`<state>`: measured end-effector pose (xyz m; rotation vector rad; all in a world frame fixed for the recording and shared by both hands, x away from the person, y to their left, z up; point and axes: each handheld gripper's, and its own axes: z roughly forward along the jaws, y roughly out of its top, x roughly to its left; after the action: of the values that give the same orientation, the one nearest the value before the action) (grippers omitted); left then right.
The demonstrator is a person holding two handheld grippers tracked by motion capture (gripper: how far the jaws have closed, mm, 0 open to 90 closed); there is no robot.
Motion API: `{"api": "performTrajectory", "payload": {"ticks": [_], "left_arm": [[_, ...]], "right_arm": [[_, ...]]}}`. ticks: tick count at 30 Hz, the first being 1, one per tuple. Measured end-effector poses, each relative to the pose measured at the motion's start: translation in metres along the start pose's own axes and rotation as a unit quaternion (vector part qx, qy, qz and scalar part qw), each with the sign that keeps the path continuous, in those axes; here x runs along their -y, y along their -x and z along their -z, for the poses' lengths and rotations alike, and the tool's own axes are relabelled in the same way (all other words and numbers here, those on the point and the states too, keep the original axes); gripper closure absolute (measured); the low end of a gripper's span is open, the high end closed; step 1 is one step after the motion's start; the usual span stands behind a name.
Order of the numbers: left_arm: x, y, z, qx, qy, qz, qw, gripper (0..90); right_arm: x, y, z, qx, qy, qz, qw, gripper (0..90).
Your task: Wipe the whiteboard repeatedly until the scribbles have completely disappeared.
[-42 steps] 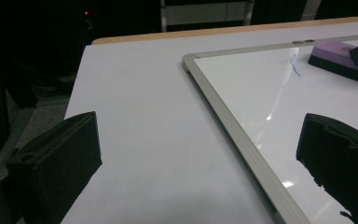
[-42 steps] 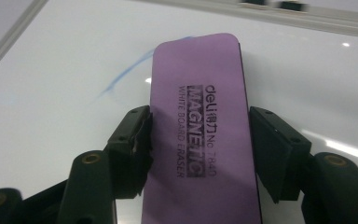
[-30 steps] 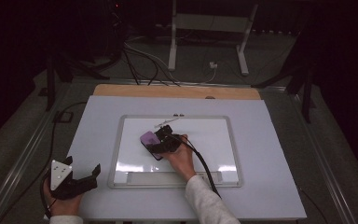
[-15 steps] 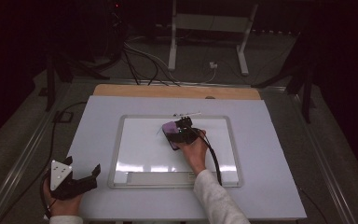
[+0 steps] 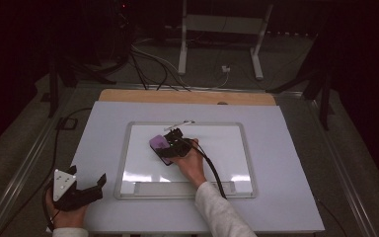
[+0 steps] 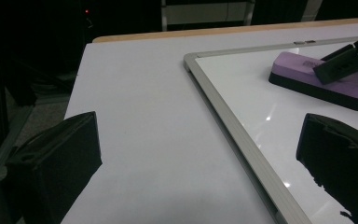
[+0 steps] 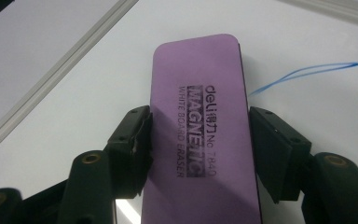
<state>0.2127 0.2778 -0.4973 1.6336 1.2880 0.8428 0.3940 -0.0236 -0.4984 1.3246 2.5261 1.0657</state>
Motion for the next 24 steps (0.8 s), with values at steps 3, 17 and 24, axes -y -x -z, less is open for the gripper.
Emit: {"api": "performTrajectory", "payload": {"ticks": [3, 17, 24], "left_arm": [[0.001, 0.000, 0.001, -0.001, 0.000, 0.001, 1.0000, 0.6], [0.004, -0.006, 0.009, -0.008, 0.002, 0.014, 0.9999, 0.6], [0.004, -0.004, 0.008, -0.007, 0.002, 0.011, 0.9999, 0.6]], "right_arm": [[-0.004, 0.007, -0.001, 0.022, 0.007, -0.021, 0.9995, 41.7], [-0.012, 0.049, 0.006, 0.091, 0.025, -0.090, 0.9915, 41.7], [-0.015, 0.022, -0.007, 0.029, 0.012, -0.022, 0.9993, 41.7]]}}
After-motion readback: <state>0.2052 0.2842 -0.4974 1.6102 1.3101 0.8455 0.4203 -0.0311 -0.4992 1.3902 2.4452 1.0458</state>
